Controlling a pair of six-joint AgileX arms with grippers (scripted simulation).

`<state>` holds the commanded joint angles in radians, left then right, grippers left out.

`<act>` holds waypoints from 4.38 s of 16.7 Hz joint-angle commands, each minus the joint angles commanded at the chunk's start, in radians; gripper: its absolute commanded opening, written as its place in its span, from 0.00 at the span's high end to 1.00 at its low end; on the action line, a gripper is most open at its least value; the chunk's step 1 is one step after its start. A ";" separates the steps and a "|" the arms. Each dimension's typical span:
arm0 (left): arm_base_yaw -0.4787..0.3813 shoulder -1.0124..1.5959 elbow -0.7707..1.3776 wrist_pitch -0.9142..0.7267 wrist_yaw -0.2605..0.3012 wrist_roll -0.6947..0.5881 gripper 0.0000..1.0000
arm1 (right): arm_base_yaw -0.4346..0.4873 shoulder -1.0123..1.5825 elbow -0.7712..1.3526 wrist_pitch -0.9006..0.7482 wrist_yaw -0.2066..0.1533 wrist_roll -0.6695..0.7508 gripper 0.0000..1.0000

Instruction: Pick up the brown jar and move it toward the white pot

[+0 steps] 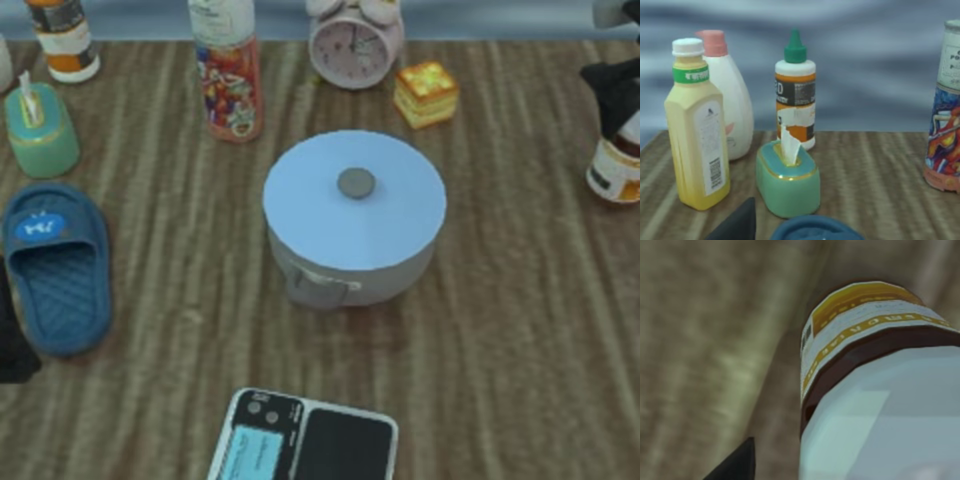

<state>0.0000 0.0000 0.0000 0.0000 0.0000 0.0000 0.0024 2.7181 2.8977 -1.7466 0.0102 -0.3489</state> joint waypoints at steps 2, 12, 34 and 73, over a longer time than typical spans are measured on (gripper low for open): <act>0.000 0.000 0.000 0.000 0.000 0.000 0.00 | 0.000 0.004 0.005 -0.002 0.000 -0.001 0.00; 0.000 0.000 0.000 0.000 0.000 0.000 0.00 | 0.000 -0.051 -0.171 0.120 -0.001 -0.003 0.00; 0.000 0.000 0.000 0.000 0.000 0.000 0.00 | 0.001 -0.154 -0.505 0.349 -0.002 -0.001 0.83; 0.000 0.000 0.000 0.000 0.000 0.000 0.00 | 0.171 -0.558 -0.927 0.375 -0.011 0.405 1.00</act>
<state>0.0000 0.0000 0.0000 0.0000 0.0000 0.0000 0.1738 2.1606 1.9704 -1.3721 -0.0004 0.0563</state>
